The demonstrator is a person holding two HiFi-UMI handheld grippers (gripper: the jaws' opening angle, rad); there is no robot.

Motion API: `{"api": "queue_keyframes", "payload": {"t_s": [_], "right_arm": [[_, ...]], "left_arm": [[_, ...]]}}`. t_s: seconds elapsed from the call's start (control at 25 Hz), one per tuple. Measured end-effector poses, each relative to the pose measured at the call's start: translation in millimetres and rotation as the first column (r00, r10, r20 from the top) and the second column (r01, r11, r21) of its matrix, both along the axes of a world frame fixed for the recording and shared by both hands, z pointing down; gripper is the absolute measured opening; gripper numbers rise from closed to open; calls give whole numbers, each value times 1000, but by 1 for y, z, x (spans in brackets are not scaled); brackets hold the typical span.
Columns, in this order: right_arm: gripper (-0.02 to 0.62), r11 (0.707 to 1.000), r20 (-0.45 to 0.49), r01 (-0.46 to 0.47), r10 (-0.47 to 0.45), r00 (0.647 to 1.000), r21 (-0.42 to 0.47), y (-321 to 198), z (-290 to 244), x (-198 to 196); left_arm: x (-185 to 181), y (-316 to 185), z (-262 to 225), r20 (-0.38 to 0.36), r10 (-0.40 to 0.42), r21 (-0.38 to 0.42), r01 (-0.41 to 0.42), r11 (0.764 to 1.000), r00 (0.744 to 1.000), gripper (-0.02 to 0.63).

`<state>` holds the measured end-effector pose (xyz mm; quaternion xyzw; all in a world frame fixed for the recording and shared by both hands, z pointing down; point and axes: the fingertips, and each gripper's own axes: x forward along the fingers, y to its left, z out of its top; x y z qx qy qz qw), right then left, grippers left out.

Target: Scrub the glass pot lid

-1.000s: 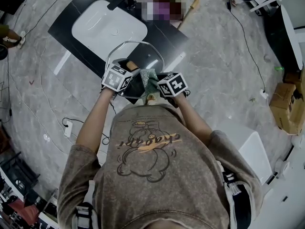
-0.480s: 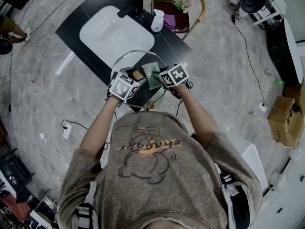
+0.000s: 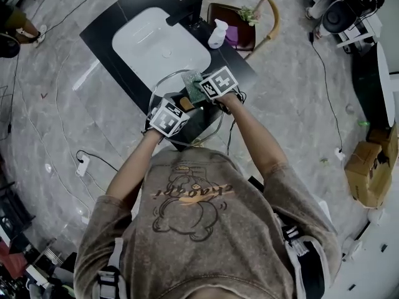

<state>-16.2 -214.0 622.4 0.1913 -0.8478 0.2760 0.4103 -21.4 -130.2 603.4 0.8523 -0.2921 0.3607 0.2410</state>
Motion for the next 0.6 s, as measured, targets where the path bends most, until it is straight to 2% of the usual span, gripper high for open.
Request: {"api": "queue_keyframes", "payload": {"t_s": [0.36,0.6], "right_arm": [[86,989,-23,151,-151,988,-1,-14,3,-48],[86,953,-18,303,-303,953,-34,2,6,-86]], "left_arm": [[-1,-2,-5,-3,-7,15,7,1000,1000,281],[-3,1,1,-6,-1,0,1,1000,1000,281]]}}
